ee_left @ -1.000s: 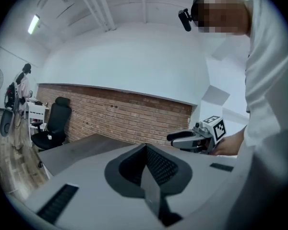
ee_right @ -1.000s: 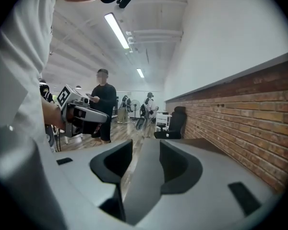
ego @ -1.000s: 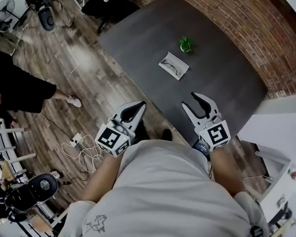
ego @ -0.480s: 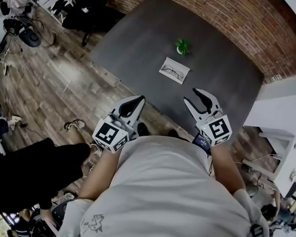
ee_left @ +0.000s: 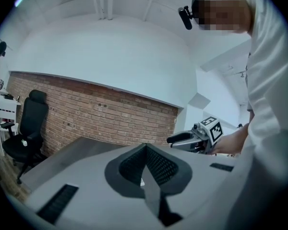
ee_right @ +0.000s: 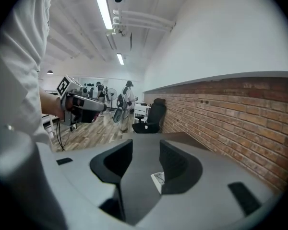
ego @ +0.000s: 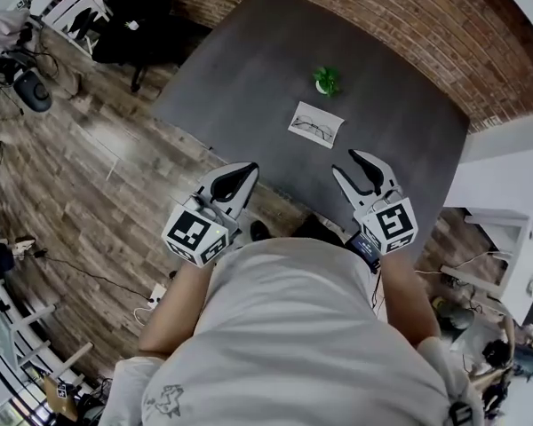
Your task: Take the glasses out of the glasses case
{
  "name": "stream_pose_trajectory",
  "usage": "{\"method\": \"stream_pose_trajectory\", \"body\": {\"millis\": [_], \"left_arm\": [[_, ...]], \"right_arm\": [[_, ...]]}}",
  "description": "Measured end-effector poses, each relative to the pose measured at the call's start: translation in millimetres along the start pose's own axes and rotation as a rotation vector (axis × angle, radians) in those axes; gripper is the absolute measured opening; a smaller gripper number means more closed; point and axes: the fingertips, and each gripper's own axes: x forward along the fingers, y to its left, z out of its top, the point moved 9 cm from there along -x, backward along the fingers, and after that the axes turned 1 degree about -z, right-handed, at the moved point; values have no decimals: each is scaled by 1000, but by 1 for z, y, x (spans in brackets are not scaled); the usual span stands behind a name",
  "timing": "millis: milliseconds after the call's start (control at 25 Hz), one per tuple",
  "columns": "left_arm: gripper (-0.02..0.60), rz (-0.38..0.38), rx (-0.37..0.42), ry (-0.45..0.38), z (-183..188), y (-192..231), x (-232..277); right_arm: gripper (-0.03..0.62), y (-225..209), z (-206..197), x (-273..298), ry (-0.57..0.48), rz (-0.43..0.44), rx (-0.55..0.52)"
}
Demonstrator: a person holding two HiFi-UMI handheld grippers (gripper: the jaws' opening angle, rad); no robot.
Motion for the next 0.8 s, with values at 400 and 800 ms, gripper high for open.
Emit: {"method": "stream_pose_trajectory", "body": {"millis": [400,800], "left_arm": [[11,7,-32,31,-5,14,32],[11,47,-99,95,-26,31,71]], "right_arm": [[184,-41,-25,36,83,44,17],[184,-74,-64,88,200,174,19]]}}
